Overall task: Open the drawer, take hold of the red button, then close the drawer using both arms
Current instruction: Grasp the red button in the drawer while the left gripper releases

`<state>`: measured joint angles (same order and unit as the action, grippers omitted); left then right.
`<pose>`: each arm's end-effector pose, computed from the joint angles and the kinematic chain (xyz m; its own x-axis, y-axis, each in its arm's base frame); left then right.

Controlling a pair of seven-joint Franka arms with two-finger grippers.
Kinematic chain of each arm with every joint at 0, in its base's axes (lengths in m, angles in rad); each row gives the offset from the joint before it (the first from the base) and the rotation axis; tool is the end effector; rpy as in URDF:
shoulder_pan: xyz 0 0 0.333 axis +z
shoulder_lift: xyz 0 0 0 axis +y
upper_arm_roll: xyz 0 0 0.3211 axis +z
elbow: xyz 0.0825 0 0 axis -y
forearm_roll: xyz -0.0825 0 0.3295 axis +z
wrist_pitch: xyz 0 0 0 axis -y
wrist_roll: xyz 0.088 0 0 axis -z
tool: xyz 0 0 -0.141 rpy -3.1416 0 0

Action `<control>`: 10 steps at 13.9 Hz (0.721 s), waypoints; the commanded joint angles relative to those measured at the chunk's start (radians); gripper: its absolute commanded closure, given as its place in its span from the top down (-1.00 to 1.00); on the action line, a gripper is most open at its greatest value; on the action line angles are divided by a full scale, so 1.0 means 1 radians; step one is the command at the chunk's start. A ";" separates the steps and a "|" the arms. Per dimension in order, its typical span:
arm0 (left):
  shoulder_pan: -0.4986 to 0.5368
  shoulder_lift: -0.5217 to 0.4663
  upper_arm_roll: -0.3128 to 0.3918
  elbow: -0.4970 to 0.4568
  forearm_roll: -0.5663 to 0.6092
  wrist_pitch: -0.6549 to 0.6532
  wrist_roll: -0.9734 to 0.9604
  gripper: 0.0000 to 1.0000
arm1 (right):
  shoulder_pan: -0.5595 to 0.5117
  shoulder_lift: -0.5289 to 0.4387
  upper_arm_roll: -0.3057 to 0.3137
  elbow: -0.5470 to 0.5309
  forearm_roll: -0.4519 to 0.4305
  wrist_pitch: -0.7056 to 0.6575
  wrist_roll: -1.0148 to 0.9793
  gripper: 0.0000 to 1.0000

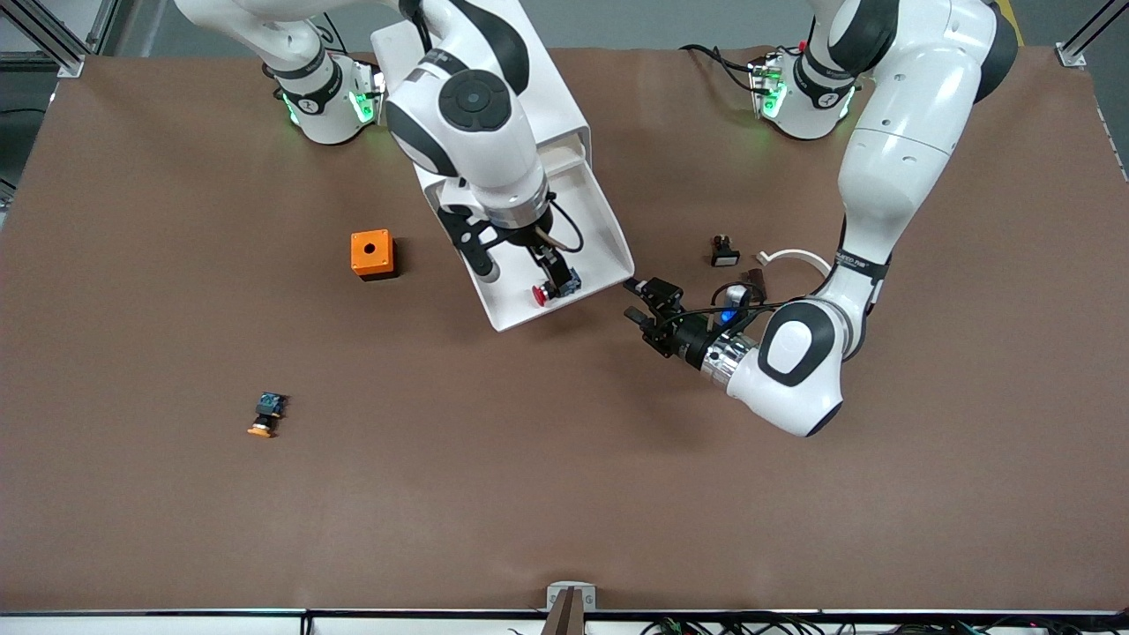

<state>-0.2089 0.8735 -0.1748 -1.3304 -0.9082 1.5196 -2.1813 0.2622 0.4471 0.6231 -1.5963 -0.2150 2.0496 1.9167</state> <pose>0.5542 -0.3186 0.2486 -0.6312 0.7368 -0.2425 0.4276 0.0696 -0.9013 0.4505 0.4410 0.4122 0.5412 -0.8366 -0.0848 -0.8408 -0.5369 -0.0700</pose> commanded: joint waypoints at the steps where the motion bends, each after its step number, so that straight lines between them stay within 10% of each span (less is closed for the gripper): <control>1: 0.012 -0.022 -0.003 0.039 0.102 -0.012 0.014 0.98 | 0.012 0.063 0.006 0.006 -0.110 0.009 0.103 0.99; 10: 0.032 -0.108 0.069 0.109 0.406 0.001 0.225 0.99 | 0.051 0.177 0.007 0.019 -0.248 0.112 0.269 0.90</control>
<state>-0.1679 0.8078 -0.1331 -1.2110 -0.5487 1.5201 -2.0270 0.3120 0.6155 0.6229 -1.6046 -0.4385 2.1686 2.1545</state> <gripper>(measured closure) 0.004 0.013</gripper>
